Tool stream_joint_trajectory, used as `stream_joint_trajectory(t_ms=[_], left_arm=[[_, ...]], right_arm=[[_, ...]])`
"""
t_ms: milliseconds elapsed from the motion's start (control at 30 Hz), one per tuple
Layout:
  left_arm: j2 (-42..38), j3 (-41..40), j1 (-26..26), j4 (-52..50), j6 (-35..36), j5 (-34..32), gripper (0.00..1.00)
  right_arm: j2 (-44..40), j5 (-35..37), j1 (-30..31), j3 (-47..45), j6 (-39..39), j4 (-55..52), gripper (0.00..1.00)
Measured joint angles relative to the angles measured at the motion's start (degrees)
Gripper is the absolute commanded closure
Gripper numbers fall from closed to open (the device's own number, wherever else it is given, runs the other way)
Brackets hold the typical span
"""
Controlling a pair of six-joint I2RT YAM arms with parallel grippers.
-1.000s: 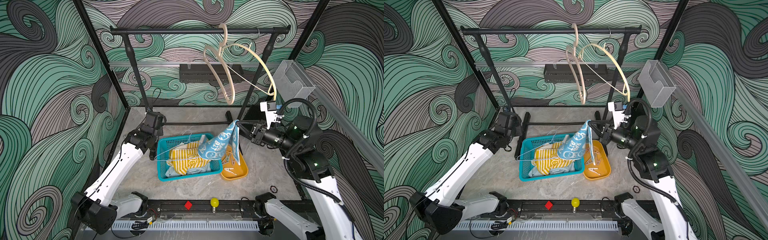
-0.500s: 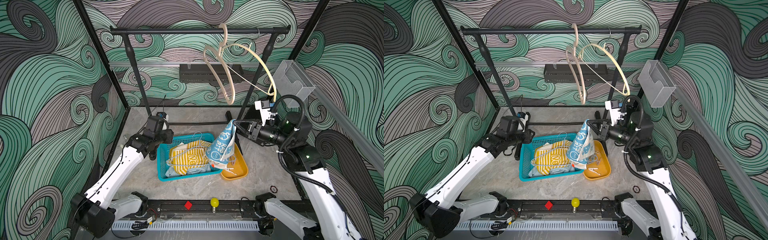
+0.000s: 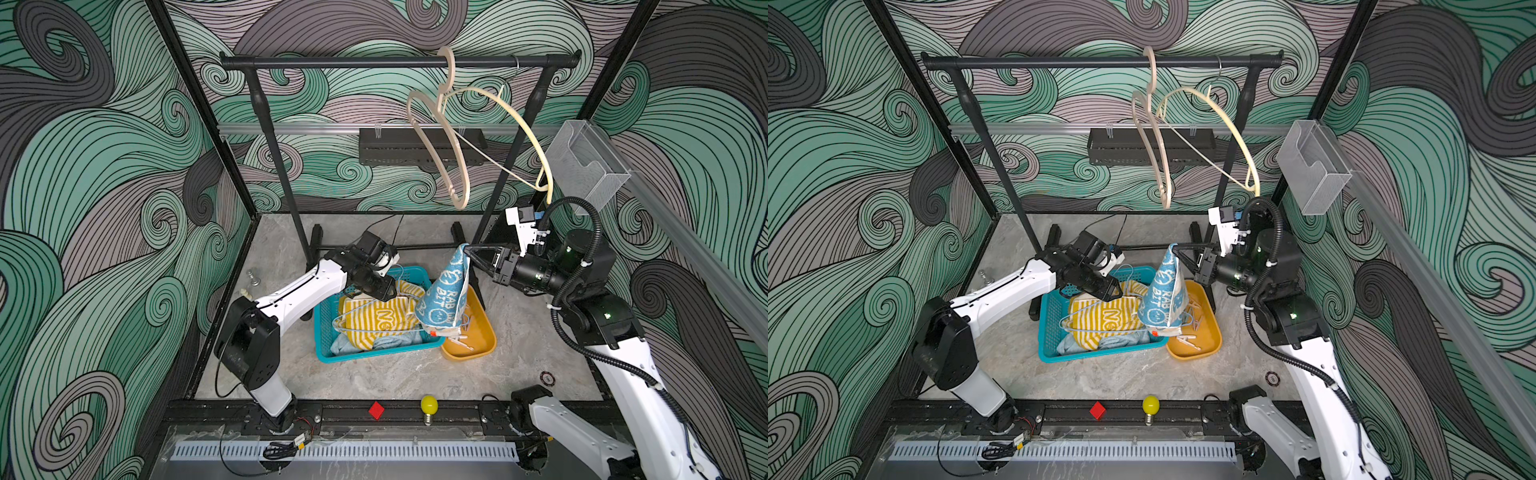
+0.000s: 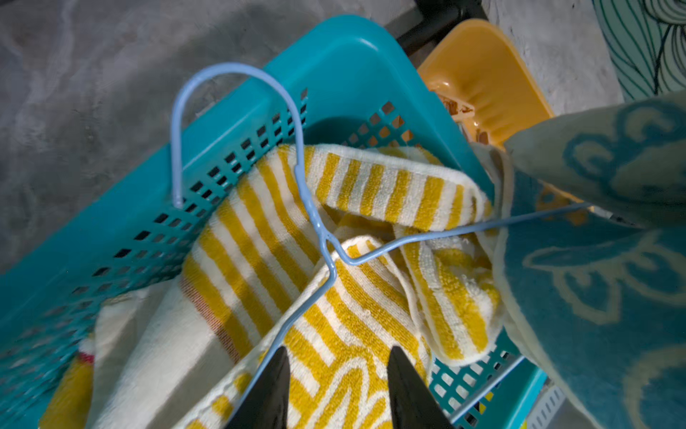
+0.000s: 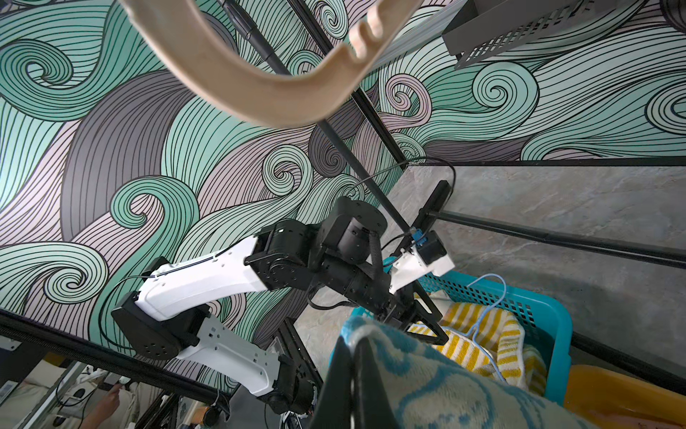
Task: Remove the clothespins securing towels to the hanger
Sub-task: Pick up the hanger from the basket.
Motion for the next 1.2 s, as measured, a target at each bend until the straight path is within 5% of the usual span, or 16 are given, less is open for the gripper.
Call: stream_joint_trajectory(t_ms=[567,767,1200], left_arm=[[6.80,2.82,-2.56,0.90,1.20,-8.44,0.64],[8.22,2.82,-2.93,2.05,1.14,-10.08,1.00],[1.55,3.13,-3.67,2.62,-1.95,-23.04,1.00]], right_arm=[[-0.79,-0.07,0.00,-0.92,0.00,0.22,1.00],[-0.81,-0.04,0.00,-0.92,0.00,0.24,1.00],[-2.71,0.37,-0.02,-0.85,-0.59,-0.59,1.00]])
